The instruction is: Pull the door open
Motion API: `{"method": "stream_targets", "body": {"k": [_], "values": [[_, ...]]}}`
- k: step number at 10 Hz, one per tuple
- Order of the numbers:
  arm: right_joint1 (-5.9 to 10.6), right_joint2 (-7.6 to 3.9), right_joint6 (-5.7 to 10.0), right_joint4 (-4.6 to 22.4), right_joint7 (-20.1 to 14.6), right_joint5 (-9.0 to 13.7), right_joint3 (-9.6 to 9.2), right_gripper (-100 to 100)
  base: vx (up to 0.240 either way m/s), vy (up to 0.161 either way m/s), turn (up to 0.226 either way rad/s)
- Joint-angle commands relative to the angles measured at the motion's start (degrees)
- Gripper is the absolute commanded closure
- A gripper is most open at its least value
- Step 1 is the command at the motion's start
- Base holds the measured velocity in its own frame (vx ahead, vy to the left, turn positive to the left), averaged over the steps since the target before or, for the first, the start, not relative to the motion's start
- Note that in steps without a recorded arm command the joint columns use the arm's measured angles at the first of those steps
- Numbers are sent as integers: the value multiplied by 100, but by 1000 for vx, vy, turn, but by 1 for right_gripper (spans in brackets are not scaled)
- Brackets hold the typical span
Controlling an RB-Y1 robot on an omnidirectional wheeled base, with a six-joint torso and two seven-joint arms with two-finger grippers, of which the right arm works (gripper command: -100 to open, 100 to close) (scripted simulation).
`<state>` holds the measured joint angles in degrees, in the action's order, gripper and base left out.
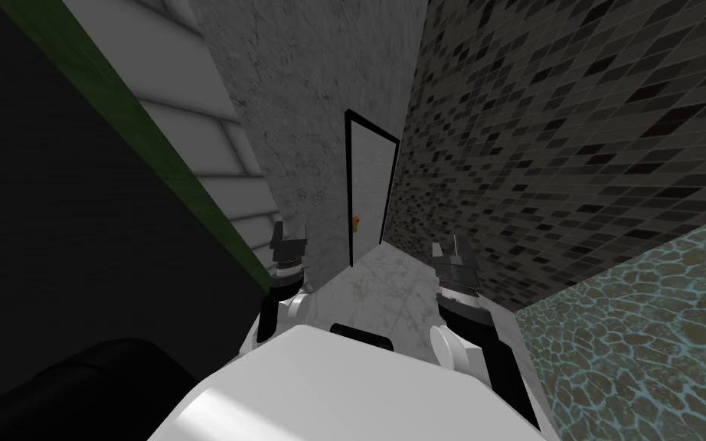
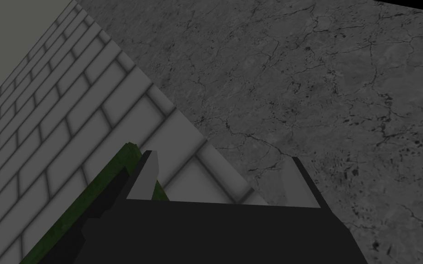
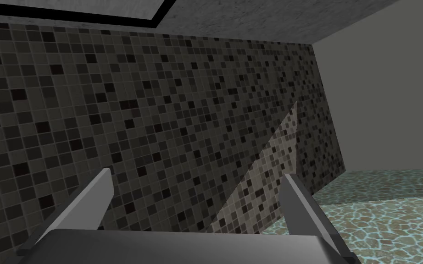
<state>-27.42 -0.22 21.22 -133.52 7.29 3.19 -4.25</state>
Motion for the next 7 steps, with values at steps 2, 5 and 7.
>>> {"method": "stream_targets", "body": {"k": [2,5,7], "values": [[42,-82,96,188,74,-271,36,-100,117,11,70],[93,-166,215,423,167,-609,80,-100,168,0,60],[134,-222,307,604,239,-870,115,-100,148,3,67]]}}
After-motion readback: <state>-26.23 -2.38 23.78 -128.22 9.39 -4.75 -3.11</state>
